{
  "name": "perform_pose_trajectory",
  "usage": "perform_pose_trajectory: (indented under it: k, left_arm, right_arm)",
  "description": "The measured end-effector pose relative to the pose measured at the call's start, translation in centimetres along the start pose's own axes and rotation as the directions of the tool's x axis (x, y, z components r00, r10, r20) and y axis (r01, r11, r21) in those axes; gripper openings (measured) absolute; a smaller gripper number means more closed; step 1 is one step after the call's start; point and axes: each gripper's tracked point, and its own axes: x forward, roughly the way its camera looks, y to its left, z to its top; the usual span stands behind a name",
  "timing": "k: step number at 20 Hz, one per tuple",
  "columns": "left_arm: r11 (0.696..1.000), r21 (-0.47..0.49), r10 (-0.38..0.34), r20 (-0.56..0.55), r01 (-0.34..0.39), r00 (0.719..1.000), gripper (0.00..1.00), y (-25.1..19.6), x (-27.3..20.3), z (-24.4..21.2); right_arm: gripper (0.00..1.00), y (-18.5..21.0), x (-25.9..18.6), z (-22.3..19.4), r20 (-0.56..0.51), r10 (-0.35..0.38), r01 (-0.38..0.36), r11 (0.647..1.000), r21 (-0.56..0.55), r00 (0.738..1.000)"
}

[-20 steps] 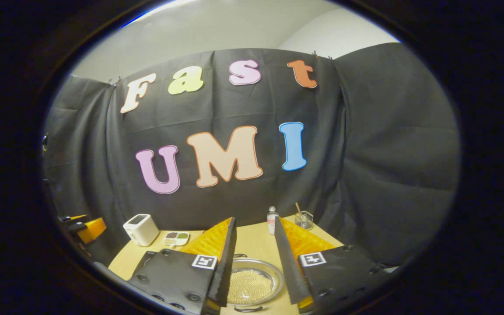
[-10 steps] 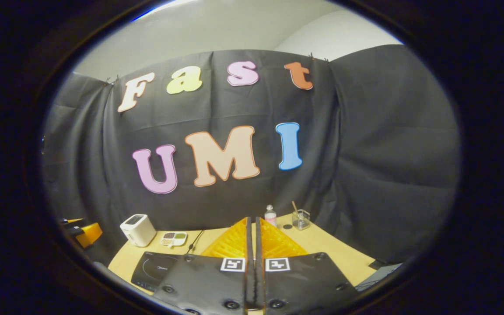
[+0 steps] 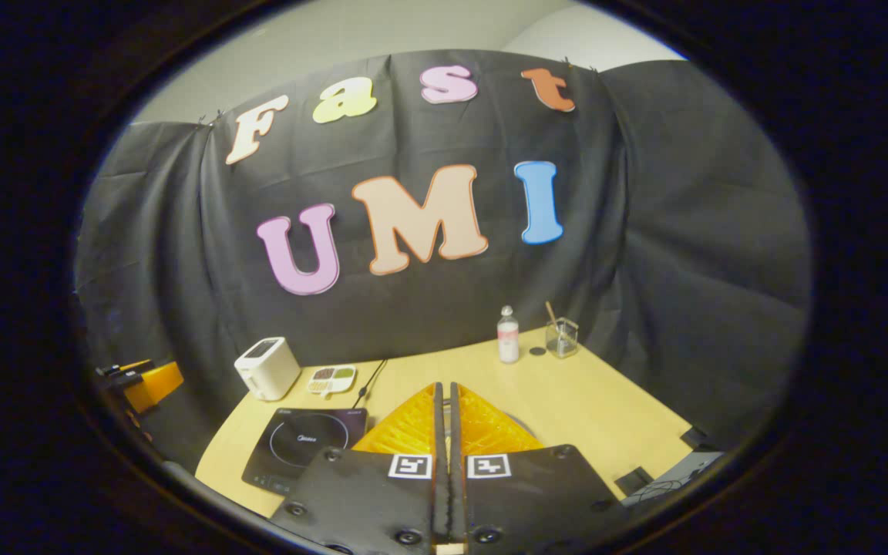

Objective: First push the handle of the pot to place it horizontally, then grasp the pot with both hands and set it on the induction cooktop.

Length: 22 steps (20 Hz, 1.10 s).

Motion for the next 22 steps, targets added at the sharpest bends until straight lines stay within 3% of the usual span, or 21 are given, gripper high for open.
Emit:
perform_pose_trajectory:
  k: [6, 7, 8, 11, 12, 13, 16, 17, 18, 22]
  left_arm:
    - [1.000, 0.002, 0.020, -0.012, -0.020, 1.000, 0.94, 0.6, 0.9, -0.5]
    - [1.000, -0.002, 0.021, -0.014, -0.021, 1.000, 0.89, 0.6, 0.9, -0.5]
    - [1.000, -0.004, 0.022, -0.020, -0.022, 1.000, 0.94, 0.6, 1.0, -0.7]
    - [1.000, 0.010, 0.028, -0.036, -0.027, 0.999, 0.89, 0.3, 1.7, -1.0]
    - [0.999, 0.017, 0.032, -0.040, -0.031, 0.999, 0.94, 0.4, 1.7, -1.0]
    - [0.999, 0.024, 0.036, -0.040, -0.035, 0.999, 0.89, 0.2, 1.8, -0.9]
    - [0.998, 0.034, 0.045, -0.035, -0.044, 0.998, 0.89, -0.3, 2.2, -0.6]
    - [0.998, 0.034, 0.047, -0.033, -0.046, 0.998, 0.94, -0.4, 2.2, -0.4]
    - [0.998, 0.034, 0.048, -0.034, -0.047, 0.998, 0.89, -0.6, 2.2, -0.4]
    - [0.997, 0.032, 0.065, -0.048, -0.063, 0.997, 0.93, -1.1, 2.9, -0.7]
  right_arm:
    - [0.03, 0.5, 0.8, -6.4, -0.159, 0.022, -0.025, 0.999, -0.019, 0.987]
    - [0.02, 0.5, 1.0, -7.2, -0.183, 0.027, -0.030, 0.999, -0.017, 0.983]
    - [0.02, 0.5, 1.2, -7.8, -0.204, 0.034, -0.037, 0.999, -0.011, 0.978]
    - [0.02, 0.7, 1.5, -10.6, -0.286, 0.054, -0.057, 0.998, -0.001, 0.957]
    - [0.02, 0.7, 1.7, -11.6, -0.318, 0.065, -0.063, 0.998, 0.016, 0.946]
    - [0.03, 0.8, 1.9, -12.6, -0.350, 0.079, -0.070, 0.997, 0.039, 0.933]
    - [0.00, 1.1, 1.8, -15.6, -0.456, 0.117, -0.086, 0.992, 0.089, 0.882]
    - [0.03, 1.3, 1.8, -16.7, -0.496, 0.137, -0.091, 0.989, 0.116, 0.858]
    - [0.03, 1.6, 1.7, -17.8, -0.532, 0.158, -0.092, 0.985, 0.148, 0.832]
    - [0.03, 1.4, 1.4, -21.2, -0.647, 0.188, -0.079, 0.978, 0.193, 0.739]
